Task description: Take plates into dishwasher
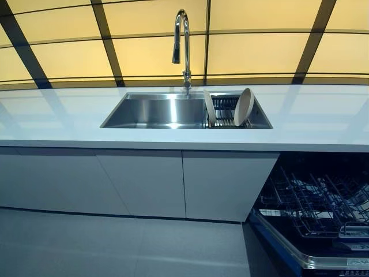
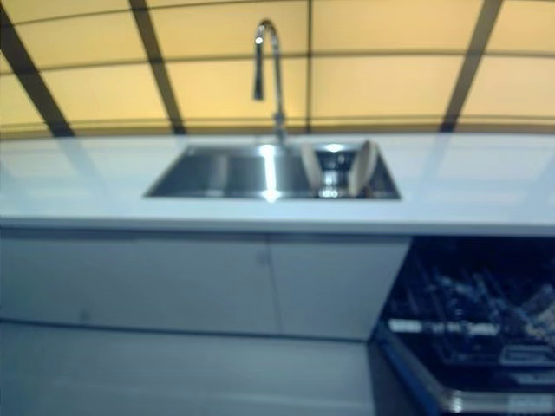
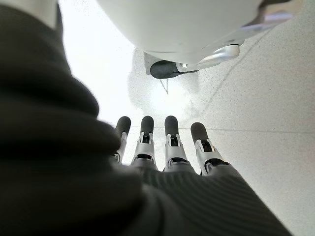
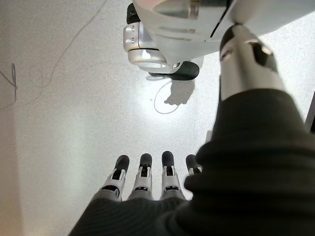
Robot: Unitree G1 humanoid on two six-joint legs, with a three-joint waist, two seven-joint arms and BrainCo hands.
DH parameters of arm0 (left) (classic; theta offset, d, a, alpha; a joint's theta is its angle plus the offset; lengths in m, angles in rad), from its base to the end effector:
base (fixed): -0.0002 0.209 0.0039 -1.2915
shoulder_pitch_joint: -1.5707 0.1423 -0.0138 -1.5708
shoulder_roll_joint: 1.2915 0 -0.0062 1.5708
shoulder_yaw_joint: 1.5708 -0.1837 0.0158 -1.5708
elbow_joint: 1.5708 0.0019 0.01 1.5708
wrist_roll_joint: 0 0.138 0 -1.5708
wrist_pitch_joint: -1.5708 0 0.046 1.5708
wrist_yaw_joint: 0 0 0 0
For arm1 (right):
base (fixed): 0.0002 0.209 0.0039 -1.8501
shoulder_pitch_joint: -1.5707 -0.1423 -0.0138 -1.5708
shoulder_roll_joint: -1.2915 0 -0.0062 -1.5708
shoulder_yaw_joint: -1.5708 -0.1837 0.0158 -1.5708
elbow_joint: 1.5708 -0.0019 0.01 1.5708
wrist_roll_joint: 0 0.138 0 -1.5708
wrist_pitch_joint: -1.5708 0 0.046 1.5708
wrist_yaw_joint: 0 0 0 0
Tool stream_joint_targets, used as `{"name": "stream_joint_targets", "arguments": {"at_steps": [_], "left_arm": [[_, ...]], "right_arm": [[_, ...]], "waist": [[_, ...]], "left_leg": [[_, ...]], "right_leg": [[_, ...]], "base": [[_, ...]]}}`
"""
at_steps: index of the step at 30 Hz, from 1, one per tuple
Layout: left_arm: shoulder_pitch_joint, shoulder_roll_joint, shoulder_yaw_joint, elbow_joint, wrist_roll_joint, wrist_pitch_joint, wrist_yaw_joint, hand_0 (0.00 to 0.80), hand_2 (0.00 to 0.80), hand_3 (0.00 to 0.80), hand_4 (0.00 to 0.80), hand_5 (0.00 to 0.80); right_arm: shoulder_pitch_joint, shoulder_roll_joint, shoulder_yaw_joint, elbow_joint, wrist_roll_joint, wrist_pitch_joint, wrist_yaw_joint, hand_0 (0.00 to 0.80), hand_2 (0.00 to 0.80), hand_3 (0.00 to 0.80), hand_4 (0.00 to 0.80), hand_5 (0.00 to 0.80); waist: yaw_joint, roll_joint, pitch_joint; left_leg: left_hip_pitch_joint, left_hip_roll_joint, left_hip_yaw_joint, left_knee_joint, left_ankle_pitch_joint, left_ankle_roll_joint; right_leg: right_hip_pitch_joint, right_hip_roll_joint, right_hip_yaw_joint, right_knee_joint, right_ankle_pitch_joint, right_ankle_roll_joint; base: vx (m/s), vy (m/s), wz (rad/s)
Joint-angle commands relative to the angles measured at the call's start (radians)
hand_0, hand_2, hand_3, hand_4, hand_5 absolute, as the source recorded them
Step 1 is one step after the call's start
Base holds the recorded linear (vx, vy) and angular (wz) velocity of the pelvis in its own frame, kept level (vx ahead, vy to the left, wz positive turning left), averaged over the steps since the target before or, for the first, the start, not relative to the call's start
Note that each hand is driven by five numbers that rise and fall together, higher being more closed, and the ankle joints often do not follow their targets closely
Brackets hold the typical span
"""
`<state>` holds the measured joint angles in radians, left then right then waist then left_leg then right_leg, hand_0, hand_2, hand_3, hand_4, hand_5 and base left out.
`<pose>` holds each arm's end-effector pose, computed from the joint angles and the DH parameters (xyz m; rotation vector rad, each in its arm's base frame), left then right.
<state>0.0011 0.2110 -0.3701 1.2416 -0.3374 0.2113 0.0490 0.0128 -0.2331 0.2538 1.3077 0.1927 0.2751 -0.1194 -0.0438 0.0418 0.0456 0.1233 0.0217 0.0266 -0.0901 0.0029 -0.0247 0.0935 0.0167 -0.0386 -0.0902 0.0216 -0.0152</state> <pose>0.0560 0.2014 -0.1233 0.1566 1.4745 0.0762 0.0393 -0.2205 -0.1222 -0.2904 1.5921 -0.1869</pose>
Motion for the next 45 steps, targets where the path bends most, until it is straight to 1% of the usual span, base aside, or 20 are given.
{"name": "stream_joint_targets", "arguments": {"at_steps": [1,3,5,7,8,9,11,15,19,23,25,26,27,29,31,33,35,36,39,45], "left_arm": [[-0.062,-0.052,0.071,0.052,-0.166,0.020,0.062,0.000,0.000,0.000,0.000,0.000],[-0.066,-0.046,0.095,0.063,-0.157,-0.008,0.063,0.000,0.000,0.000,0.000,0.000],[-0.066,-0.043,0.114,0.064,-0.185,-0.015,0.051,0.000,0.000,0.000,0.000,0.000],[-0.063,-0.050,0.128,0.064,-0.213,-0.008,0.046,0.000,0.000,0.000,0.000,0.000],[-0.052,-0.063,0.136,0.067,-0.243,-0.012,0.047,0.000,0.000,0.000,0.000,0.000],[-0.043,-0.070,0.136,0.071,-0.263,-0.014,0.048,0.000,0.000,0.000,0.000,0.000],[-0.027,-0.086,0.152,0.080,-0.307,-0.021,0.058,0.000,0.000,0.000,0.000,0.000],[-0.017,-0.089,0.183,0.088,-0.317,-0.019,0.085,0.000,0.000,0.000,0.000,0.000],[-0.029,-0.054,0.176,0.078,-0.235,-0.008,0.086,0.000,0.000,0.000,0.000,0.000],[-0.067,-0.031,0.162,0.073,-0.196,-0.006,0.080,0.000,0.000,0.000,0.000,0.000],[-0.079,-0.025,0.161,0.084,-0.134,-0.008,0.059,0.000,0.000,0.000,0.000,0.000],[-0.081,-0.022,0.157,0.085,-0.122,-0.013,0.055,0.000,0.000,0.000,0.000,0.000],[-0.087,-0.017,0.149,0.089,-0.115,-0.014,0.049,0.000,0.000,0.000,0.000,0.000],[-0.081,0.002,0.143,0.089,-0.078,-0.022,0.033,0.000,0.000,0.000,0.000,0.000],[-0.077,0.024,0.144,0.079,-0.055,-0.030,0.035,0.000,0.000,0.000,0.000,0.000],[-0.085,0.051,0.142,0.067,-0.076,-0.030,0.034,0.000,0.000,0.000,0.000,0.000],[-0.100,0.059,0.143,0.068,-0.068,-0.016,0.022,0.000,0.000,0.000,0.000,0.000],[-0.102,0.060,0.150,0.062,-0.084,-0.015,0.025,0.000,0.000,0.000,0.000,0.000],[-0.092,0.051,0.182,0.062,-0.139,0.009,0.039,0.000,0.000,0.000,0.000,0.000],[-0.068,0.020,0.182,0.090,-0.069,-0.012,0.007,0.000,0.000,0.000,0.000,0.000]], "right_arm": [[-0.054,0.033,0.051,0.036,-0.025,0.005,0.024,0.000,0.000,0.000,0.000,0.000],[-0.058,0.028,0.052,0.025,0.006,0.002,0.035,0.000,0.000,0.000,0.000,0.000],[-0.059,0.022,0.055,0.008,0.008,0.009,0.036,0.000,0.000,0.000,0.000,0.000],[-0.064,0.016,0.056,0.010,0.012,0.023,0.029,0.000,0.000,0.000,0.000,0.000],[-0.069,0.010,0.053,0.029,0.016,0.010,0.027,0.000,0.000,0.000,0.000,0.000],[-0.070,0.009,0.047,0.036,0.007,0.001,0.028,0.000,0.000,0.000,0.000,0.000],[-0.068,0.007,0.033,0.044,-0.014,-0.006,0.027,0.000,0.000,0.000,0.000,0.000],[-0.073,0.021,0.019,0.057,-0.063,-0.005,0.015,0.000,0.000,0.000,0.000,0.000],[-0.053,0.046,0.021,0.036,-0.089,-0.005,-0.013,0.000,0.000,0.000,0.000,0.000],[-0.055,0.048,0.013,0.039,-0.020,-0.007,-0.020,0.000,0.000,0.000,0.000,0.000],[-0.065,0.051,-0.013,0.052,0.016,-0.003,-0.032,0.000,0.000,0.000,0.000,0.000],[-0.068,0.049,-0.025,0.049,0.029,0.004,-0.042,0.000,0.000,0.000,0.000,0.000],[-0.069,0.044,-0.040,0.050,0.034,0.004,-0.043,0.000,0.000,0.000,0.000,0.000],[-0.058,0.032,-0.056,0.046,0.035,-0.010,-0.032,0.000,0.000,0.000,0.000,0.000],[-0.045,0.015,-0.061,0.029,0.032,-0.015,-0.009,0.000,0.000,0.000,0.000,0.000],[-0.032,-0.002,-0.051,0.032,0.035,-0.037,0.007,0.000,0.000,0.000,0.000,0.000],[-0.010,-0.009,-0.059,0.045,0.036,-0.075,0.027,0.000,0.000,0.000,0.000,0.000],[-0.007,-0.015,-0.061,0.044,0.016,-0.087,0.039,0.000,0.000,0.000,0.000,0.000],[-0.023,-0.022,-0.061,0.038,-0.002,-0.064,0.036,0.000,0.000,0.000,0.000,0.000],[-0.078,-0.046,-0.071,0.030,0.022,-0.031,0.039,0.000,0.000,0.000,0.000,0.000]], "waist": [[-0.015,-0.040,0.043],[-0.006,-0.056,0.073],[-0.001,-0.054,0.110],[0.001,-0.049,0.135],[0.003,-0.032,0.158],[0.005,-0.024,0.168],[0.011,-0.014,0.171],[0.025,-0.018,0.146],[0.035,-0.046,0.119],[0.049,-0.069,0.106],[0.050,-0.086,0.078],[0.049,-0.091,0.066],[0.045,-0.090,0.062],[0.019,-0.087,0.075],[0.013,-0.058,0.098],[0.009,-0.023,0.123],[-0.006,-0.021,0.123],[-0.013,-0.025,0.124],[-0.020,-0.034,0.113],[-0.008,-0.040,0.092]], "left_leg": [[-0.007,-0.107,-0.010,0.074,-0.079,0.100],[-0.102,-0.109,0.001,0.310,-0.113,0.097],[-0.205,-0.108,0.003,0.426,-0.058,0.079],[-0.242,-0.105,0.019,0.391,-0.028,0.068],[-0.262,-0.104,0.000,0.216,0.079,0.040],[-0.268,-0.107,-0.038,0.111,0.147,0.031],[-0.298,-0.119,-0.114,0.036,0.207,0.018],[-0.282,-0.147,-0.139,0.102,0.088,0.068],[-0.291,-0.147,-0.075,0.266,-0.034,0.100],[-0.326,-0.141,-0.054,0.344,-0.077,0.113],[-0.315,-0.159,-0.049,0.326,-0.091,0.139],[-0.290,-0.171,-0.049,0.289,-0.087,0.151],[-0.250,-0.190,-0.061,0.239,-0.090,0.173],[-0.204,-0.191,-0.054,0.200,-0.076,0.173],[-0.152,-0.163,-0.038,0.163,-0.047,0.156],[-0.105,-0.121,-0.048,0.139,-0.040,0.133],[-0.101,-0.136,-0.077,0.161,-0.068,0.136],[-0.100,-0.138,-0.079,0.197,-0.105,0.141],[-0.097,-0.125,-0.069,0.284,-0.169,0.138],[-0.030,-0.109,-0.067,0.203,-0.155,0.127]], "right_leg": [[0.018,0.054,0.029,0.050,-0.071,-0.019],[-0.001,0.041,0.013,0.103,-0.095,-0.041],[-0.021,0.045,0.009,0.141,-0.098,-0.055],[-0.027,0.046,0.012,0.153,-0.096,-0.054],[-0.021,0.059,0.018,0.159,-0.093,-0.051],[-0.004,0.066,0.023,0.161,-0.097,-0.053],[0.017,0.080,0.044,0.172,-0.111,-0.055],[0.059,0.044,0.084,0.231,-0.178,-0.027],[0.108,-0.022,0.017,0.271,-0.210,-0.003],[0.123,-0.046,-0.013,0.287,-0.198,0.008],[0.129,-0.071,-0.022,0.341,-0.142,0.042],[0.109,-0.097,-0.033,0.421,-0.065,0.060],[0.021,-0.160,-0.041,0.636,0.044,0.074],[-0.166,-0.096,0.040,0.824,0.082,0.079],[-0.289,-0.090,-0.014,0.735,0.045,0.062],[-0.290,-0.041,-0.033,0.411,0.025,0.052],[-0.302,-0.007,0.081,0.150,0.142,0.071],[-0.315,0.007,0.105,0.135,0.142,0.068],[-0.254,0.014,0.094,0.202,0.043,0.037],[-0.180,0.008,0.073,0.146,0.035,0.030]], "base": [[0.051,-0.083,0.01],[0.032,-0.071,0.04],[-0.015,-0.026,0.29],[0.037,0.032,0.38],[0.180,0.083,0.36],[0.259,0.106,0.32],[0.332,0.115,0.25],[0.455,0.166,-0.31],[0.470,0.086,-0.51],[0.326,0.045,-0.15],[0.412,0.121,-0.04],[0.401,0.212,-0.03],[0.327,0.198,-0.16],[0.233,0.127,-0.17],[0.180,0.063,-0.04],[0.238,-0.094,-0.08],[0.268,-0.185,-0.04],[0.291,-0.185,0.27],[0.346,-0.184,0.61],[0.239,-0.078,0.22]]}}
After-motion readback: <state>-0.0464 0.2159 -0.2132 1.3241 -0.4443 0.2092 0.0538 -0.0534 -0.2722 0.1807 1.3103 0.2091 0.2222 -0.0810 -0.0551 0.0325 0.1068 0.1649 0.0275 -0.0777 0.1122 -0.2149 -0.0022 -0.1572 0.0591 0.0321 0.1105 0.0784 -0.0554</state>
